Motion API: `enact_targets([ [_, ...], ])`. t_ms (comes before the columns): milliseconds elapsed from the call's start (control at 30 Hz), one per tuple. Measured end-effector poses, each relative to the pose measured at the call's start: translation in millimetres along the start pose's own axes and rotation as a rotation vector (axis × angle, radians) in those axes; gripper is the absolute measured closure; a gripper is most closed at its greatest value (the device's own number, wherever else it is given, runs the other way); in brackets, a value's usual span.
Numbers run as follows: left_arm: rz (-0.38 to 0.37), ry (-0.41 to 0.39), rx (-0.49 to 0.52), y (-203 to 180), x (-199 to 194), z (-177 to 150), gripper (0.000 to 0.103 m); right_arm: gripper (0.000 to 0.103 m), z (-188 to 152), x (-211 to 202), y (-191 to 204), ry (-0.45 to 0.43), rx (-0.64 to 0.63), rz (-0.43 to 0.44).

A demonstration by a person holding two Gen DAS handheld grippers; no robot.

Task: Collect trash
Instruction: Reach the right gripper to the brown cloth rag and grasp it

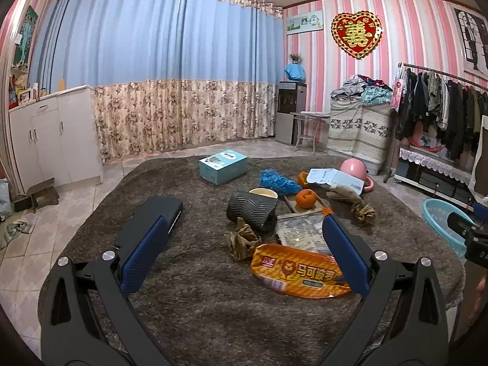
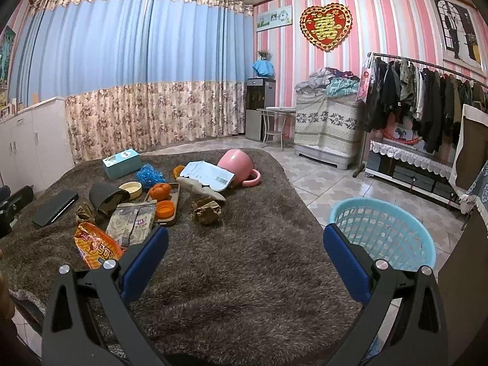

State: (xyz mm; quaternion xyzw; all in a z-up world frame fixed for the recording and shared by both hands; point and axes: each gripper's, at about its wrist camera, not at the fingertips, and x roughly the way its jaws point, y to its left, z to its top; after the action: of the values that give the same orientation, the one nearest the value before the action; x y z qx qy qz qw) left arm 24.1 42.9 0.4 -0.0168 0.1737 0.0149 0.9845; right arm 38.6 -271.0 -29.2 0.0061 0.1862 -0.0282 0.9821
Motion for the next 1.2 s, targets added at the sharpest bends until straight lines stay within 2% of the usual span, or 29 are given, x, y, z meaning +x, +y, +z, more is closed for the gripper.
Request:
enact_targets([
  [100,0.003,0.017,-0.009,7,7,-1,0.005,0.004,1,3,4,0.017,-0.003,0.031],
  [200,0.051,0.014,0.014,13,13,-2,0.005,0.004,4,7,8,0.037,0.002,0.017],
  [367,0.084,0.022,0.016,25,22,-4,0.005,0.004,6,18,14,0.086,0.008,0.031],
  [500,0.088,0.045,0.011,34,32,-6,0.005,0.004,9,31,21,0.153,-0.021,0.028],
  [600,0.091,0.070,0.016,38,43,-8,0.005,0.004,13,40,21,0.164,-0.034,0.023],
  [700,0.078,0.095,0.015,40,53,-9,0.005,0.004,17,48,14,0.171,-0.012,0.027],
  [933,0.041,0.119,0.029,31,82,1,0.005,0.004,27,77,18,0.182,-0.069,0.013],
  [1033,0.004,0.153,0.048,24,102,5,0.005,0.004,30,96,18,0.225,-0.059,0.035],
  [1200,-0.011,0.185,0.059,19,127,9,0.005,0.004,26,131,28,0.281,-0.081,0.044],
])
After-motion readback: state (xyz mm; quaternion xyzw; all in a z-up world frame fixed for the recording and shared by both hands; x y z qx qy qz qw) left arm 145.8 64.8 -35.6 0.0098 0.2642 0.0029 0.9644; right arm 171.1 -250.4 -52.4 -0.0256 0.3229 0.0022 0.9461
